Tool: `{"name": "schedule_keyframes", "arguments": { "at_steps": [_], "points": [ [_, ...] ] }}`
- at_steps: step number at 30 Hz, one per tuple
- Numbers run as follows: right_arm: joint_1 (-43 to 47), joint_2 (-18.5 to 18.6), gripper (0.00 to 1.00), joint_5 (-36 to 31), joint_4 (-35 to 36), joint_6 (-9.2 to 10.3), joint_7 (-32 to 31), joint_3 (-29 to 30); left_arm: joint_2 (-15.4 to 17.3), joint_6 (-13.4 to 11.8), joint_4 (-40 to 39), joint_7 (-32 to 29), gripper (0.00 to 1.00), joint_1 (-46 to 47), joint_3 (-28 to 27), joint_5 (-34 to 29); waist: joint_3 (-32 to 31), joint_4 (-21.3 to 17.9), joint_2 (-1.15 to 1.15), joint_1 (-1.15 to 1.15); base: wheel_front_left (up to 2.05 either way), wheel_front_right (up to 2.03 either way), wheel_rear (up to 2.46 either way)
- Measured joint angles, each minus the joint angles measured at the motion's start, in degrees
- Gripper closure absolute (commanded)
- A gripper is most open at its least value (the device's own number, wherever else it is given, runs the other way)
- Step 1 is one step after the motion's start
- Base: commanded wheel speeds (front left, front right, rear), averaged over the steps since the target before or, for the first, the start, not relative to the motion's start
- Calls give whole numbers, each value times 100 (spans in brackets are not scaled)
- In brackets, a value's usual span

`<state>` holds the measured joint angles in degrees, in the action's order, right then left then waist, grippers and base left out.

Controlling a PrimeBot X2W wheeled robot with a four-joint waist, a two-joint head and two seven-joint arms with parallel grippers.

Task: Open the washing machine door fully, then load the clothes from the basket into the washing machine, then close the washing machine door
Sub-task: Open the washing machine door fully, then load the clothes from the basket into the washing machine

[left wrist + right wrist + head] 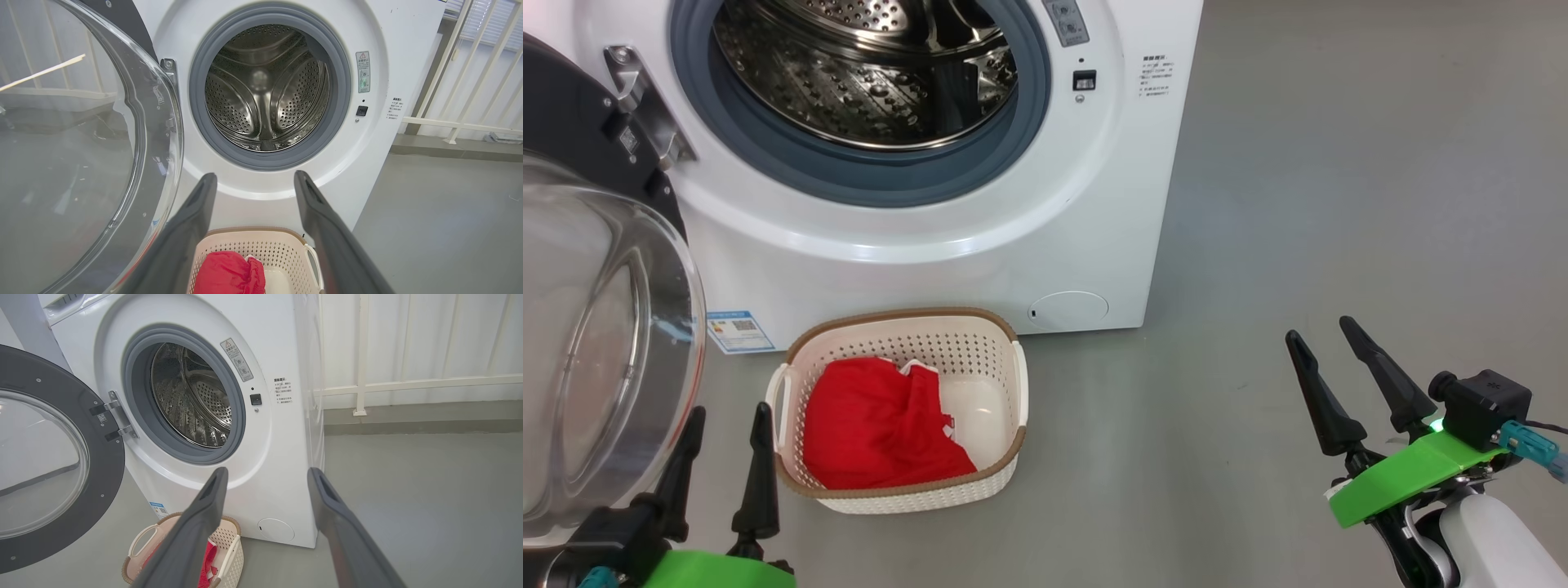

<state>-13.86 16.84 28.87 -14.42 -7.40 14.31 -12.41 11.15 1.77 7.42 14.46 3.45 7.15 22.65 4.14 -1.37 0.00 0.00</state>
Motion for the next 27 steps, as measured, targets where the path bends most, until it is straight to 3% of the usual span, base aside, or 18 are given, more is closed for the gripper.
{"name": "schedule_keyframes", "arguments": {
  "at_steps": [27],
  "points": [
    [5,0,0,0,1,0,0,-31,-24,57,98,0,0,1,-25,-59,-47,72,0,0,0,0,0]
  ]
}}
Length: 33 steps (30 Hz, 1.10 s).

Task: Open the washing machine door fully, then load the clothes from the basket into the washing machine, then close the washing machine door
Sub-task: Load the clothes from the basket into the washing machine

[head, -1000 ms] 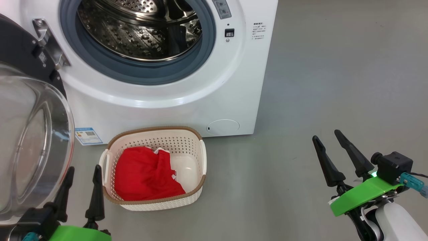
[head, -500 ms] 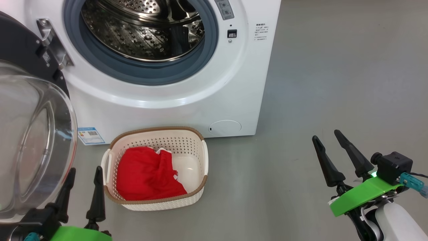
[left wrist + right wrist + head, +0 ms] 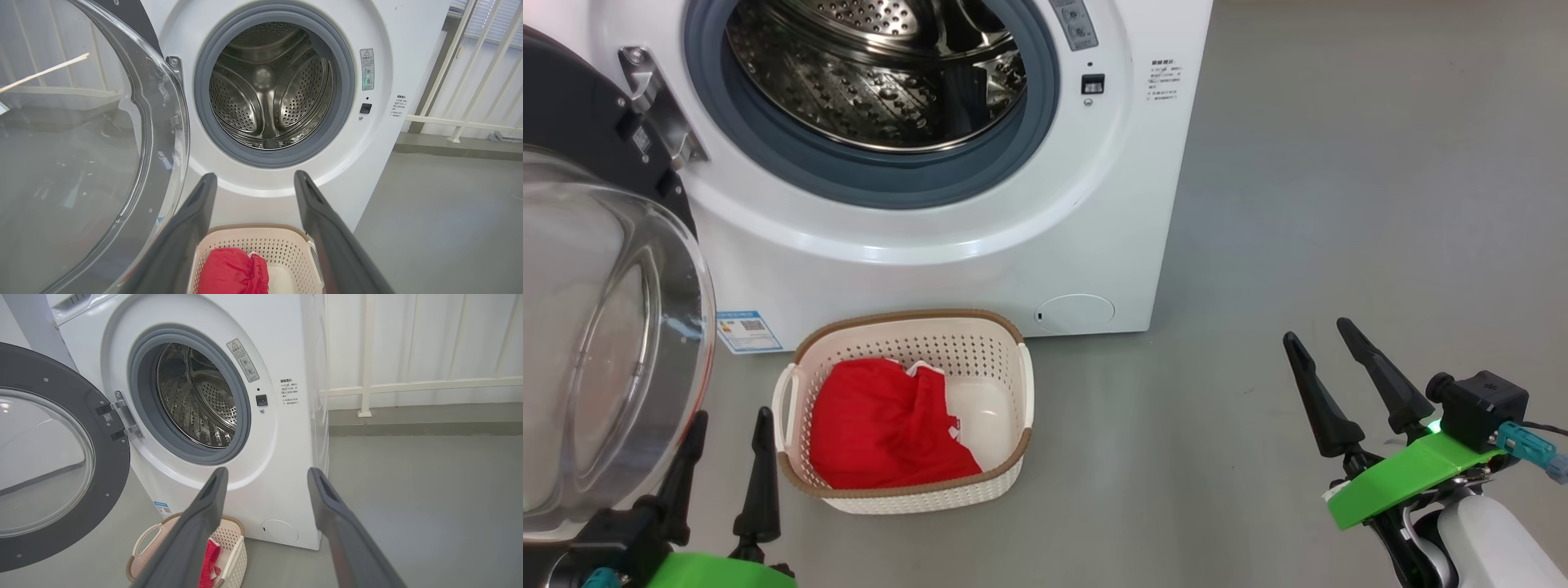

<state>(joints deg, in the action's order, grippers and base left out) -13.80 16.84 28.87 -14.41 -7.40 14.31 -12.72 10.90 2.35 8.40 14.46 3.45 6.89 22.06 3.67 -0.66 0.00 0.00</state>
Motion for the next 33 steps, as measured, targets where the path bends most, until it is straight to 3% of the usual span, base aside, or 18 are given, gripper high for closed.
{"name": "schedule_keyframes", "arguments": {
  "at_steps": [9,33],
  "points": [
    [0,0,0,0,13,0,0,1,1,0,37,0,0,0,-1,-33,42,31,0,0,32,-32,0],
    [-1,-14,0,0,31,0,0,11,-8,0,42,0,0,5,-44,-40,132,58,0,0,106,-106,0]
  ]
}}
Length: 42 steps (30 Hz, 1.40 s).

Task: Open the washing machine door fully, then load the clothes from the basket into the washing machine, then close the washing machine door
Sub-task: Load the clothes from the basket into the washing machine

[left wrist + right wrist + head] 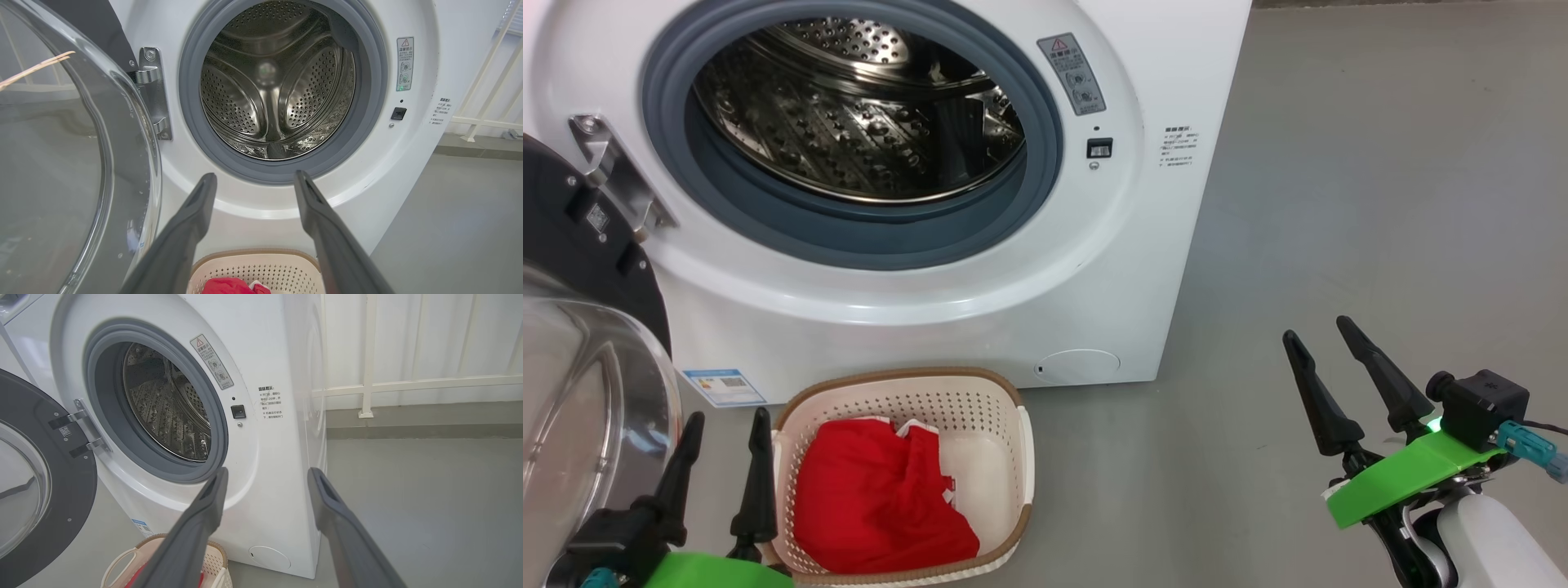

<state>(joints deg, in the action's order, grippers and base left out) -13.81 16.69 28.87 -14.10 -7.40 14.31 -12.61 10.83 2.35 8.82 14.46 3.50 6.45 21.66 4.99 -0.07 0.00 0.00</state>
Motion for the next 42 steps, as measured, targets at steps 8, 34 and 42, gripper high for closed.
{"name": "schedule_keyframes", "arguments": {
  "at_steps": [8,34,42],
  "points": [
    [0,-1,0,-1,3,0,0,3,-7,2,16,0,0,1,-11,0,20,11,0,0,1,-1,0],
    [-1,-1,0,-2,-9,0,0,-1,-30,44,109,0,0,21,-29,0,17,29,0,0,0,0,0],
    [-2,-1,0,-2,-7,0,0,-3,-30,44,123,0,0,22,-29,0,43,19,0,0,0,0,0]
  ]
}}
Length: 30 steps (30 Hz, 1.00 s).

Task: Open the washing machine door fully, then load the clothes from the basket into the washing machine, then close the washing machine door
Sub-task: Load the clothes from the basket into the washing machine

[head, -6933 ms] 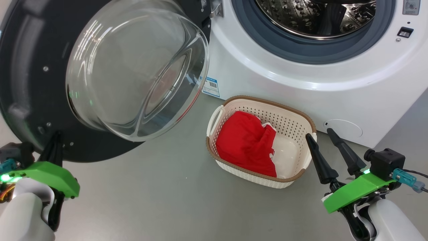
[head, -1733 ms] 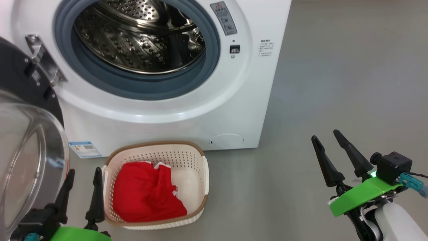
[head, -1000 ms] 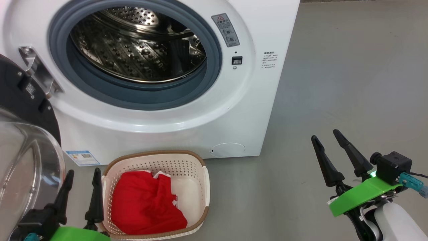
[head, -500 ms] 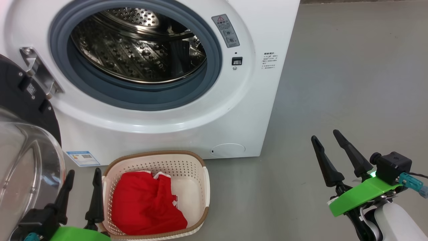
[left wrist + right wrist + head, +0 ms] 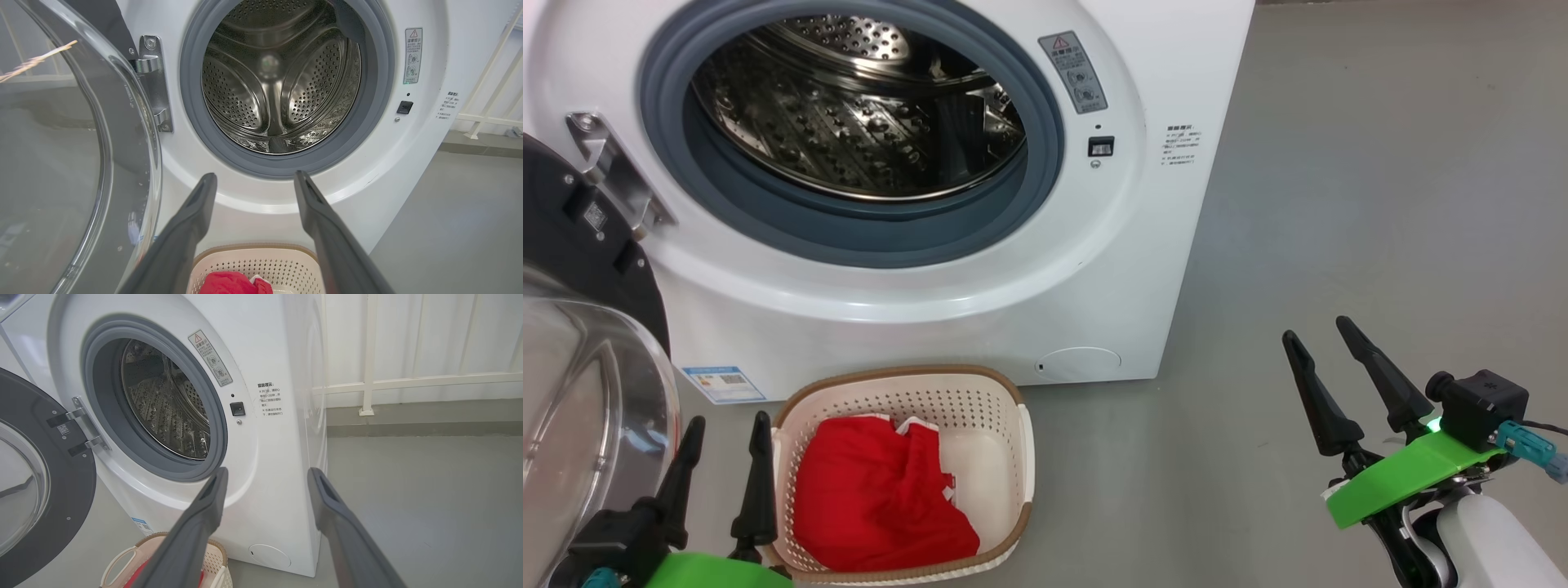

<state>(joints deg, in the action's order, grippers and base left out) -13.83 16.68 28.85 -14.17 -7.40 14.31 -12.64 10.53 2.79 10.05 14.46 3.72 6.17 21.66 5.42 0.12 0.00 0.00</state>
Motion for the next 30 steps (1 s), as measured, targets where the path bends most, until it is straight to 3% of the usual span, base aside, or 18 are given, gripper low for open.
{"name": "schedule_keyframes", "arguments": {
  "at_steps": [14,30],
  "points": [
    [-59,-44,0,-55,64,0,0,3,12,-4,154,-19,0,300,51,1,396,-46,0,0,0,0,0],
    [-553,-170,0,-209,196,0,0,31,7,-9,682,-18,0,1076,82,1,1329,-73,0,0,0,0,0]
  ]
}}
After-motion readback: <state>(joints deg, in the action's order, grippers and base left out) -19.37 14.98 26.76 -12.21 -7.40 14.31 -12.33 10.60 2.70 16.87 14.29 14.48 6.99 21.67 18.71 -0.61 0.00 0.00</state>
